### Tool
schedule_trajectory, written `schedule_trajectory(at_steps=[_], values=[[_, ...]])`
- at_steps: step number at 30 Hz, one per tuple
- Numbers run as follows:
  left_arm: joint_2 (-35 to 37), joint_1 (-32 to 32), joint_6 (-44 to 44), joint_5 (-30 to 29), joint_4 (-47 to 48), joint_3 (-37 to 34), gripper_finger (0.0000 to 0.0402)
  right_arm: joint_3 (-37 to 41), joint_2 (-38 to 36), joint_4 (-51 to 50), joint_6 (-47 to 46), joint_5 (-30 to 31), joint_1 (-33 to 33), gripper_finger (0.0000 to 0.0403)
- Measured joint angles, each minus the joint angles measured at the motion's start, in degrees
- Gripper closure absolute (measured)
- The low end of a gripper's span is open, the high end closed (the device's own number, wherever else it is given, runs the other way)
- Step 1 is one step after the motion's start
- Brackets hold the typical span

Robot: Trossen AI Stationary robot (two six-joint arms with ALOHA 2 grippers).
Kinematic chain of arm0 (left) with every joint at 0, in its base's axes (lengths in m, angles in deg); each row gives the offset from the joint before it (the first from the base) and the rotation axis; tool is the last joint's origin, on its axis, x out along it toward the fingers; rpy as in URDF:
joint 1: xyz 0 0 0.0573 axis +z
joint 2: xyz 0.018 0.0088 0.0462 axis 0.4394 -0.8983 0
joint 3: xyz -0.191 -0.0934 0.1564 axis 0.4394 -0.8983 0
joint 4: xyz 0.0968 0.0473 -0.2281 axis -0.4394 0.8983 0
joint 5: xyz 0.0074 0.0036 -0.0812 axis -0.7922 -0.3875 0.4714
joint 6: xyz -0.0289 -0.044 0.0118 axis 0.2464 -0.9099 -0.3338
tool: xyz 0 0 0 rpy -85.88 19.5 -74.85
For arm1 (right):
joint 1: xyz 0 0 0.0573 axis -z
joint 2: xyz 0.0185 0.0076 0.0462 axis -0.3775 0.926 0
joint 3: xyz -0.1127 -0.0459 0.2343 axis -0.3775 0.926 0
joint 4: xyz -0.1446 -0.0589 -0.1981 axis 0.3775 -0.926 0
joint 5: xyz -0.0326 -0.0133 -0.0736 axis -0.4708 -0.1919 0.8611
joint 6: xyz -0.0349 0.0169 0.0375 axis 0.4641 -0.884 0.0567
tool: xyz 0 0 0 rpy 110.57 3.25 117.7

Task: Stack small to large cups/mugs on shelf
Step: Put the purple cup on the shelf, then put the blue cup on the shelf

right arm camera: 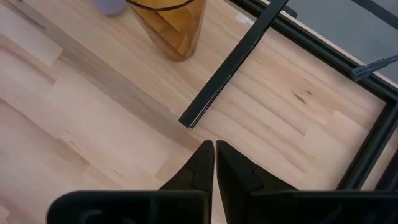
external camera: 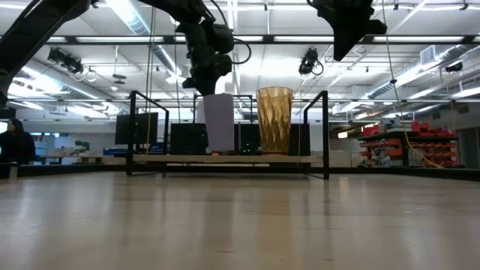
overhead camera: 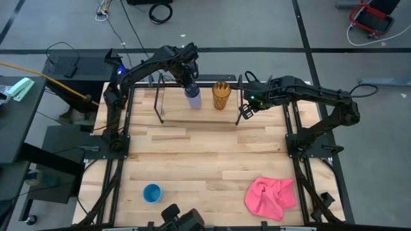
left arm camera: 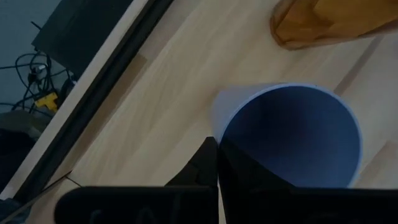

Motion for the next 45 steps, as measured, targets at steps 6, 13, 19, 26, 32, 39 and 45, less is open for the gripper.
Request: schedule_trajectory(at_steps=[6,13,19,26,32,39,45], values=[[-1.2,-0.3,0.2,0.0,0.0,0.0,0.0397,0.0,0.0,0.1,0.0,0.0,0.0,0.0378],[-1.2,-0.3,0.2,-0.1,-0.4,0.0,0.0396,0.0,0.0,0.3,0.4,0.0,0.0,0.0378],[-1.2,-0.7,0.2,0.0,-0.4,0.0,0.0391,0.0,0.0,0.3,0.4,0.0,0.0,0.0378],[-1.2,-0.7,0.2,0.1,-0.4,0.0,0.0373,0.0,0.0,0.3,0.7,0.0,0.0,0.0378],[-1.2,-0.7,0.2,0.1,-0.4,0.0,0.0339,0.0,0.0,0.4,1.5,0.0,0.0,0.0378],[-0.6,-0.7,-0.2,0.1,-0.3,0.0,0.0315,0.0,0.0,0.4,1.5,0.0,0.0,0.0378],[3.1,-0.5,-3.7,0.1,1.5,0.0,0.0297,0.0,0.0,0.4,2.0,0.0,0.0,0.0378]])
